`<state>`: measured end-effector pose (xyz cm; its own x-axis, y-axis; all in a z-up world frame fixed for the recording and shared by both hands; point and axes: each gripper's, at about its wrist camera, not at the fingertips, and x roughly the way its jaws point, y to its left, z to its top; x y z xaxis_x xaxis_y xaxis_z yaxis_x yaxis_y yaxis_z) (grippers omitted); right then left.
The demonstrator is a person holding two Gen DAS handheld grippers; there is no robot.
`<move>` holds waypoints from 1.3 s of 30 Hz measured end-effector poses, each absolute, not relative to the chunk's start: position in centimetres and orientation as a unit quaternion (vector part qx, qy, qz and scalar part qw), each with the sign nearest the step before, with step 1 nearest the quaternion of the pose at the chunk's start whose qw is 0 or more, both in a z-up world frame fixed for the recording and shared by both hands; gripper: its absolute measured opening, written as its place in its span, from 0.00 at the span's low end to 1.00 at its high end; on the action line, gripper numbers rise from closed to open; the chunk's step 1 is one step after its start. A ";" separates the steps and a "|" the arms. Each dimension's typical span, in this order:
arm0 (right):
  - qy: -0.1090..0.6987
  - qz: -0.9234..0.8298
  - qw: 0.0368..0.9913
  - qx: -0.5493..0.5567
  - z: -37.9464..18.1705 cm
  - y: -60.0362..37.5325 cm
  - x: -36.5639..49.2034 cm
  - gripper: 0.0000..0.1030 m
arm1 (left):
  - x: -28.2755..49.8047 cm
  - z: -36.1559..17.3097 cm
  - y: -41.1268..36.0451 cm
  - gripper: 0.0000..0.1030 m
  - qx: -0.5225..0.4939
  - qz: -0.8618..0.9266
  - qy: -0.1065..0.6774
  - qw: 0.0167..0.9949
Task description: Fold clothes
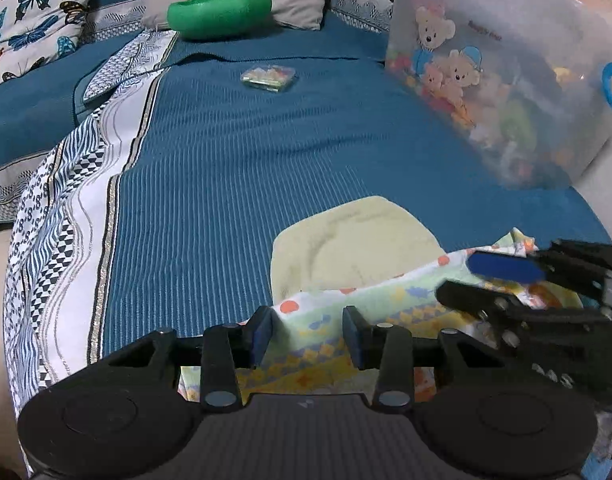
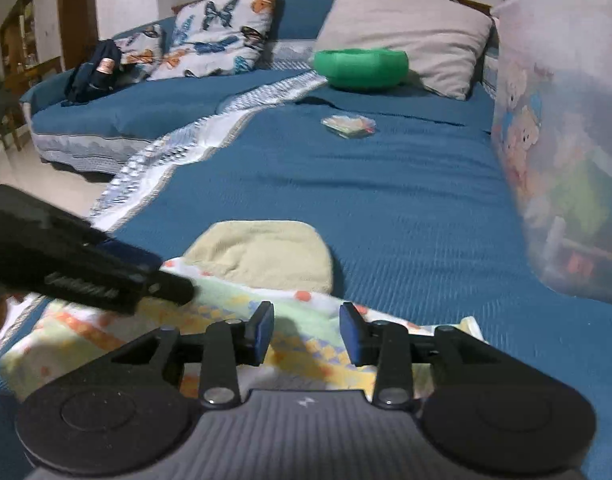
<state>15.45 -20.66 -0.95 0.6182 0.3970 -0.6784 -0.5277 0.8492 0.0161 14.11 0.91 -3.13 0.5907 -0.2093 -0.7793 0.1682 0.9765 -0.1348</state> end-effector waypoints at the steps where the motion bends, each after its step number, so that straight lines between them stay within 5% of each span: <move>1: 0.349 0.267 0.893 -0.094 -0.7 -20.7 14.7 0.36 | 13.7 -2.9 0.8 0.41 -0.020 -0.107 0.436 0.893; 15: 0.328 0.296 0.892 -0.095 -0.9 -20.1 5.6 0.43 | 4.5 -3.0 -0.2 0.43 -0.007 -0.118 0.424 0.898; 31: 0.337 0.254 0.905 -0.055 -2.3 -22.7 3.3 0.60 | 0.8 -3.6 0.0 0.57 -0.021 -0.083 0.435 0.897; 34: 0.323 0.245 0.913 -0.046 -2.0 -23.3 2.5 0.75 | 0.4 -3.5 0.0 0.62 -0.022 -0.081 0.436 0.896; 39: 0.328 0.231 0.915 -0.044 -2.9 -23.7 1.7 0.83 | -0.3 -3.5 -0.1 0.71 -0.017 -0.077 0.439 0.895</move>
